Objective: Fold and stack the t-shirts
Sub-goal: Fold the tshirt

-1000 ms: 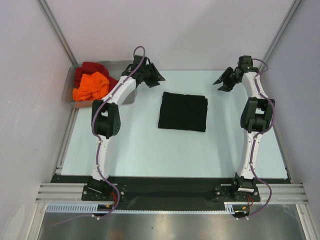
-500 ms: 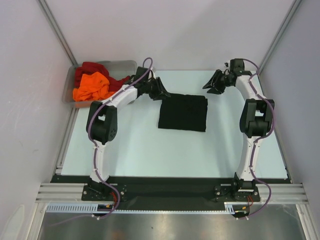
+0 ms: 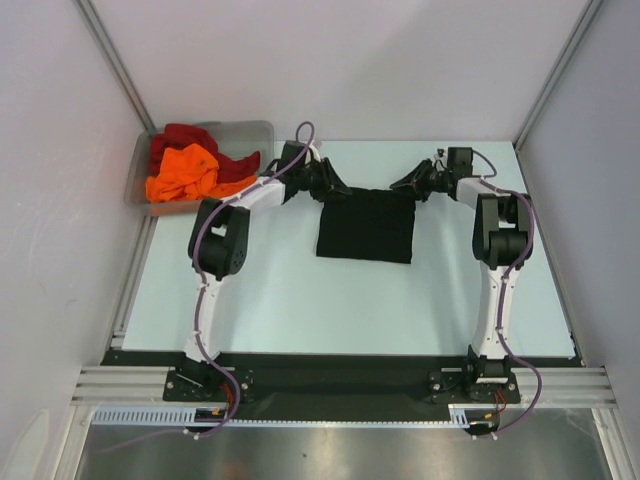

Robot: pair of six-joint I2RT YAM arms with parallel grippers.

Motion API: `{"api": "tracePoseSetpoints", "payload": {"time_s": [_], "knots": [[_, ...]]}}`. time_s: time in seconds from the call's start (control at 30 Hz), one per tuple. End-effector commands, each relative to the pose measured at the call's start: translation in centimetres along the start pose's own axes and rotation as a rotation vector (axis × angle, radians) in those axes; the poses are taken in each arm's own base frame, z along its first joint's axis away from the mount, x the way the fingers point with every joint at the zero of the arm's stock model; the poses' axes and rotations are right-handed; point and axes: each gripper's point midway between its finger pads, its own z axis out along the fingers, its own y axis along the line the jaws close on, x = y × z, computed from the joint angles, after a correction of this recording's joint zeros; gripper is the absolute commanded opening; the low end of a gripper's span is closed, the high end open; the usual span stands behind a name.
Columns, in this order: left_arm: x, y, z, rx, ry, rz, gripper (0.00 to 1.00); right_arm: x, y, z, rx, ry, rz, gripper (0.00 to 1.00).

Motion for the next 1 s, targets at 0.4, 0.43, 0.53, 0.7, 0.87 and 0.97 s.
{"api": "tracePoseSetpoints", "payload": {"time_s": [0.4,0.43,0.53,0.7,0.87,0.97], "knots": [[-3.6,2.7,1.3,0.003,-0.013,-0.042,0.43,-4.6,-6.9,-1.1,0.1,-0.061,0.054,0.24],[-3.7,2.1,0.7,0.003,-0.011,-0.031,0.45,-4.3,-7.3,-1.6,0.133,-0.042,0.077,0.24],[-3.6,-0.6,-1.9,0.005,-0.008,0.025,0.47,-5.9,-5.7,-3.9,0.178,-0.061,0.009,0.25],[-0.1,-2.5,-5.0,0.006,0.033,0.038,0.47,-6.4,-2.3,-7.1,0.234,-0.092,-0.091,0.28],[4.4,-4.6,-6.2,0.065,0.081,0.028,0.45,-2.8,1.9,-8.0,0.173,-0.068,-0.135,0.36],[6.6,-4.1,-5.5,0.087,0.114,-0.007,0.42,1.4,3.6,-6.4,0.088,0.019,-0.111,0.37]]}}
